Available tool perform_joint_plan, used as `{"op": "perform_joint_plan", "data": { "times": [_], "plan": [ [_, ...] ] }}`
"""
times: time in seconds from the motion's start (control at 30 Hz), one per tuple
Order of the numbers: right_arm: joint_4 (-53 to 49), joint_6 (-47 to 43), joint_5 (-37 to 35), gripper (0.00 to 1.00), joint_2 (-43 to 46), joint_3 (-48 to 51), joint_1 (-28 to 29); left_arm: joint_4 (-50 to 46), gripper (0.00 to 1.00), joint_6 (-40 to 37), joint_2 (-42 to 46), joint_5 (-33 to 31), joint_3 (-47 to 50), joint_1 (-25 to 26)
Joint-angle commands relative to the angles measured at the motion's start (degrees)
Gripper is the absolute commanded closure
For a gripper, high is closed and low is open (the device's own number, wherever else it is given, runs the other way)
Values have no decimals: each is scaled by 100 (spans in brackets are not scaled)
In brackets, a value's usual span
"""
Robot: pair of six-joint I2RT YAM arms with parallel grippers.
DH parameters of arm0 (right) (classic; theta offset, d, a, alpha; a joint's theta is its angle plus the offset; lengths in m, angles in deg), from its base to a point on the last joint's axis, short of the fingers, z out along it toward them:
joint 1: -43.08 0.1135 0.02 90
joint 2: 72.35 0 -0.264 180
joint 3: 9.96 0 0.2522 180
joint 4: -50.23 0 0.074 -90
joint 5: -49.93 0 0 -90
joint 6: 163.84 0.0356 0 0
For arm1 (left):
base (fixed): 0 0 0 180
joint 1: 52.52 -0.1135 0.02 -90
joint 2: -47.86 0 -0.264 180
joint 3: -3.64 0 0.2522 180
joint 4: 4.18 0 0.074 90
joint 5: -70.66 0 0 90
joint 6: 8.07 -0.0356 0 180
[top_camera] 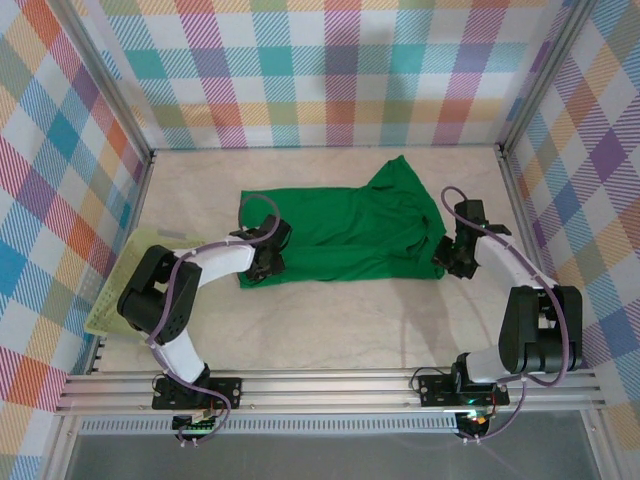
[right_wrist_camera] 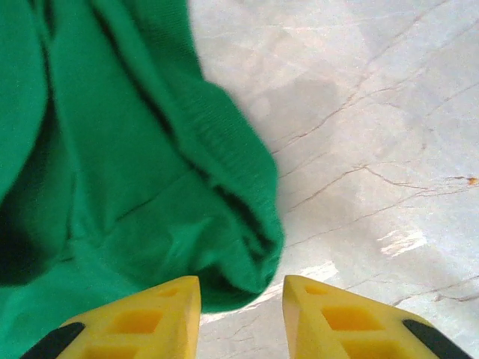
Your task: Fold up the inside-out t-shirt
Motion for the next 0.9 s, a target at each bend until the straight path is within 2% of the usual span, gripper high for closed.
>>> {"op": "perform_joint_plan", "data": {
  "times": [0.0,0.1,0.2,0.33,0.37,0.47,0.6,0.67,0.87],
  "plan": [
    [155,68,-15,66,-7,101,-40,80,56,98,-188,172,256,-196],
    [294,14,478,66,-162,107,10,80,56,46,-231,189,214,-227],
    [266,62,659,60,-173,193,104,24,56,2,-268,132,137,-237],
    [360,132,780,59,-196,391,116,-4,56,-13,-246,55,107,-281],
    [371,133,748,62,-291,387,111,-25,56,-18,-249,33,103,-310],
    [296,115,416,81,-482,274,114,-38,56,-3,-246,16,128,-418],
    [32,25,-298,97,-130,53,113,-48,59,4,-222,-26,231,-614],
    [-88,-23,-580,100,11,-63,110,-34,60,1,-244,5,259,-699],
    [-354,-113,-1196,100,161,-250,118,-16,61,0,-224,-37,304,-754]
  ]
}}
